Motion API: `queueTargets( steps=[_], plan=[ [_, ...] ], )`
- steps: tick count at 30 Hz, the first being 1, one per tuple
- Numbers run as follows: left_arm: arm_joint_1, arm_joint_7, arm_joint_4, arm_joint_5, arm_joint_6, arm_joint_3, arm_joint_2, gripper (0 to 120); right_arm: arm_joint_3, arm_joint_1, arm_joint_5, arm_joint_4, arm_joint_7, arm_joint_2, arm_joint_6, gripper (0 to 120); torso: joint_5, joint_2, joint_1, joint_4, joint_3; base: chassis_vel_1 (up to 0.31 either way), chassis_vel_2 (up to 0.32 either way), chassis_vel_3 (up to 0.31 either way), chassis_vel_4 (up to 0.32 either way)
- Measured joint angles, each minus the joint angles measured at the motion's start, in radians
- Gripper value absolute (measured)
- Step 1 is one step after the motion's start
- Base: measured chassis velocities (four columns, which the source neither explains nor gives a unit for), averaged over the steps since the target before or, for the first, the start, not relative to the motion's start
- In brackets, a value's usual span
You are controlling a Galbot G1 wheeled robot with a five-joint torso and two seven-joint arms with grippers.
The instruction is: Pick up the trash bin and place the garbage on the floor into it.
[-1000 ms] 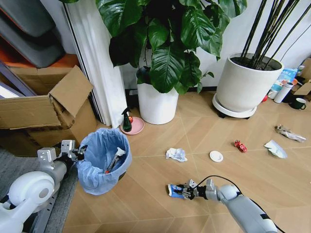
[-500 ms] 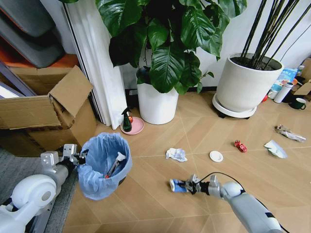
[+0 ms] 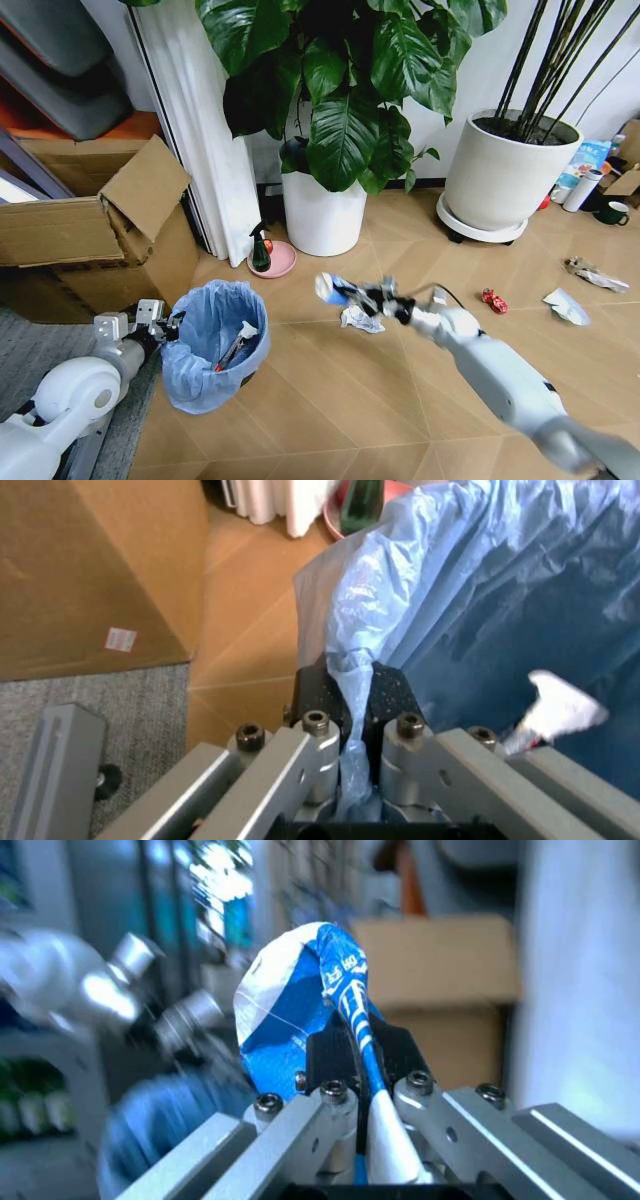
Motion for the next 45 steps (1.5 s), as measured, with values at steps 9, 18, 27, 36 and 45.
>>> queueTargets(
  steps=[9, 18, 27, 36, 45],
  plan=[
    [-0.009, 0.037, -0.034, 0.009, -0.025, 0.028, -0.010, 0, -0.187, 0.098, 0.051, -0.006, 0.003, 0.166, -0.023, 0, 0.0000, 0.000, 0.000, 0.0001, 0.000, 0.000, 0.000, 0.000, 0.000],
    [0.018, 0.079, -0.096, -0.005, -0.051, 0.010, -0.003, 0, -0.251, 0.109, 0.005, -0.051, 0.026, 0.190, -0.029, 4, 0.0003, 0.000, 0.000, -0.0006, 0.000, 0.000, 0.000, 0.000, 0.000],
    [0.034, 0.094, -0.116, -0.014, -0.062, -0.002, 0.006, 0, -0.265, 0.124, -0.007, -0.050, 0.028, 0.168, -0.035, 34, 0.0003, 0.000, 0.000, -0.0004, 0.000, 0.000, 0.000, 0.000, 0.000],
    [0.047, 0.071, -0.102, -0.009, -0.057, -0.015, 0.001, 0, -0.213, 0.134, -0.012, -0.049, 0.066, 0.152, -0.031, 68, 0.0004, 0.000, 0.000, 0.0000, 0.000, 0.000, 0.000, 0.000, 0.000],
    [0.047, 0.068, -0.112, -0.005, -0.055, -0.029, -0.012, 0, -0.034, 0.033, -0.137, -0.091, 0.233, -0.004, -0.043, 98, 0.0006, 0.000, 0.000, -0.0016, 0.000, 0.000, 0.000, 0.000, 0.000]
  ],
)
